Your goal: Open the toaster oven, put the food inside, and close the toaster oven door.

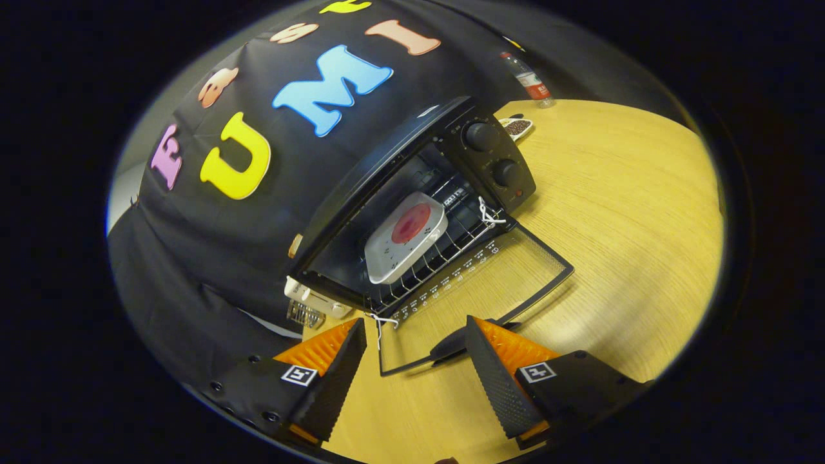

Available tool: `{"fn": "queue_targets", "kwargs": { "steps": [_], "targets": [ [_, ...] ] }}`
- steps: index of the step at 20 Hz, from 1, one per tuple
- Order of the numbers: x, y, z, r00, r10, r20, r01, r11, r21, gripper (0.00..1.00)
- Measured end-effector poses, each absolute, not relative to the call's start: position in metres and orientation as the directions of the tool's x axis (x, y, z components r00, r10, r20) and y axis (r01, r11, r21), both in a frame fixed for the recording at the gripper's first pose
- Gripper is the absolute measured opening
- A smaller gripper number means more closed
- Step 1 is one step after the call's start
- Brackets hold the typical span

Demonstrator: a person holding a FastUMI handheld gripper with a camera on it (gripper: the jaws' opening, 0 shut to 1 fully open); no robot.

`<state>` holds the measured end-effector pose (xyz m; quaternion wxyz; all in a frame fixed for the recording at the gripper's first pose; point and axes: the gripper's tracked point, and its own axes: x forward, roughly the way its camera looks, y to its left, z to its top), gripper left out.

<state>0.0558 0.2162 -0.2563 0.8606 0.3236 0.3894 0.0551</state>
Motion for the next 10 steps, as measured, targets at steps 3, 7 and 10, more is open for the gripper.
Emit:
{"fn": "queue_targets", "kwargs": {
  "steps": [3, 7, 10],
  "targets": [
    [0.041, 0.216, -0.266, 0.661, 0.343, -0.667, 0.061, 0.862, 0.504, 0.98],
    [0.027, 0.212, -0.287, 0.618, 0.319, -0.719, -0.051, 0.928, 0.369, 0.98],
    [0.02, 0.209, -0.305, 0.585, 0.291, -0.757, -0.118, 0.954, 0.275, 0.98]
  ]
}}
